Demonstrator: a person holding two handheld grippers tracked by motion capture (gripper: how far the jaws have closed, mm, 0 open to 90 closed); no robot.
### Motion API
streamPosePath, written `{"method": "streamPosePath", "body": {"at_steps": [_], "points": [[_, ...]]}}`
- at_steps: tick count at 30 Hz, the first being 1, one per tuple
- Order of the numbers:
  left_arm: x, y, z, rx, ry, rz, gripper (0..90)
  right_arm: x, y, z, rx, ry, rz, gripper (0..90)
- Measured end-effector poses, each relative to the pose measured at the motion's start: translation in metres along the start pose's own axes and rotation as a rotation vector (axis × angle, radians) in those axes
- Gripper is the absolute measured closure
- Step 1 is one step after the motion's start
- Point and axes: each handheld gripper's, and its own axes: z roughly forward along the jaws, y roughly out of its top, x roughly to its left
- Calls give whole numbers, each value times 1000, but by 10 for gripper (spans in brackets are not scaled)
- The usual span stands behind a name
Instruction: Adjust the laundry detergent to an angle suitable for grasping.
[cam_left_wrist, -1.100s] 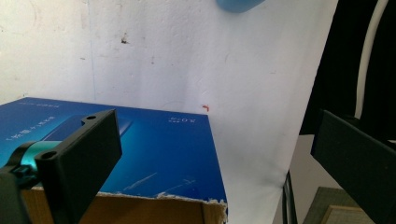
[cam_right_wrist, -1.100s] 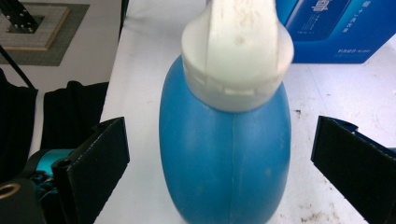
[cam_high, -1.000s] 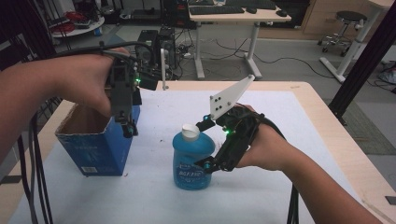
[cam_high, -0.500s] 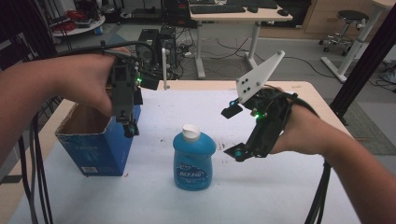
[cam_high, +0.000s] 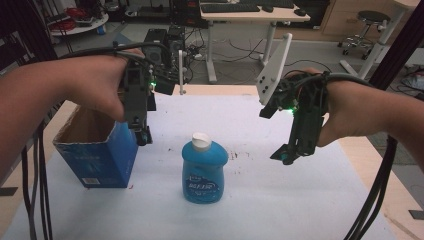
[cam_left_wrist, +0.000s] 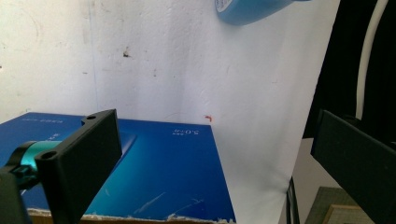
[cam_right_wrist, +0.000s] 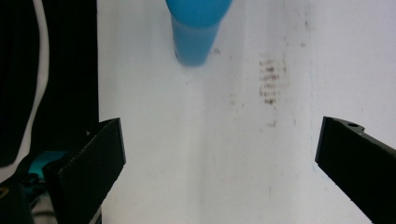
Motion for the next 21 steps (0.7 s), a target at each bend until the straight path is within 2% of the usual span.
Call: {"method": "streamPosePath", "body": {"at_steps": [4, 6, 10, 15, 21], "points": [[1, 0, 0, 3, -4, 2, 17, -3, 1, -4, 90, -4, -2, 6], [1, -1, -1, -1, -5, 4, 17, -4, 0, -6, 118, -2, -2, 6], [3, -2, -2, -14, -5, -4, 17, -4, -1, -12, 124, -3, -1, 6], [3, 0, -1, -6, -9, 1, 17, -5, -3, -15, 129, -5, 8, 6], [3, -2, -3, -8, -5, 4, 17, -6, -6, -18, 123, -6, 36, 6]]}}
